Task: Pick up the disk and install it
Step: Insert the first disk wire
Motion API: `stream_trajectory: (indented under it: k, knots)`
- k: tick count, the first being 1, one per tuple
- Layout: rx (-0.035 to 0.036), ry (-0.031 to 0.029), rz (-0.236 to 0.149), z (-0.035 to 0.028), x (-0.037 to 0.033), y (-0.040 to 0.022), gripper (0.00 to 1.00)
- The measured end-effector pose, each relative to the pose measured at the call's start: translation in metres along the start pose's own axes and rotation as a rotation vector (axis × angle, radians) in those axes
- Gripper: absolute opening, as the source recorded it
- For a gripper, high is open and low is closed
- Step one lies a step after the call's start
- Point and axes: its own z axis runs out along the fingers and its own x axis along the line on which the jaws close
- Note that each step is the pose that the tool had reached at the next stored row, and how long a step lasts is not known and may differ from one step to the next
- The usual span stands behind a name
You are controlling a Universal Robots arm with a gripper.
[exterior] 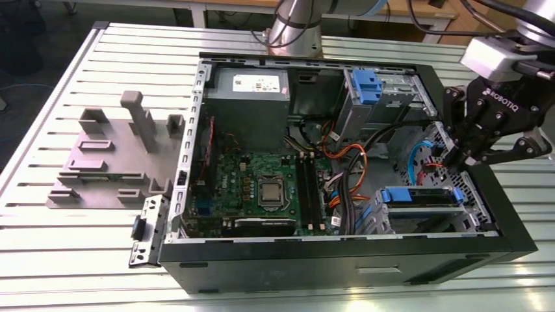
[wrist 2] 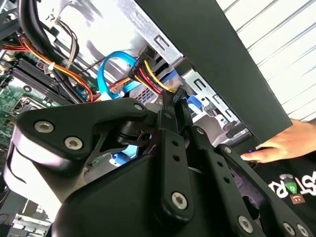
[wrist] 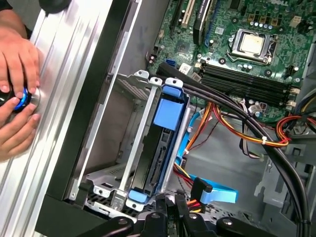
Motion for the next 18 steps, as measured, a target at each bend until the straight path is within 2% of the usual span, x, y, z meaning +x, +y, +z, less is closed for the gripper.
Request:
stream_trajectory:
  k: [2, 4, 8, 12, 18]
  knots:
    - [0.0035, -0.0104, 0.0, 0.0004, 0.0019, 0.0013, 0.19]
    - [0.0057, -0.0146, -0.001, 0.0011, 0.0036, 0.0024, 0.19]
    - [0.0088, -0.017, 0.001, 0.0024, 0.006, 0.0041, 0.19]
    - [0.0164, -0.0167, 0.004, 0.0039, 0.0053, 0.0078, 0.19]
    - [0.0167, -0.0181, 0.032, 0.0065, 0.0048, 0.0088, 0.19]
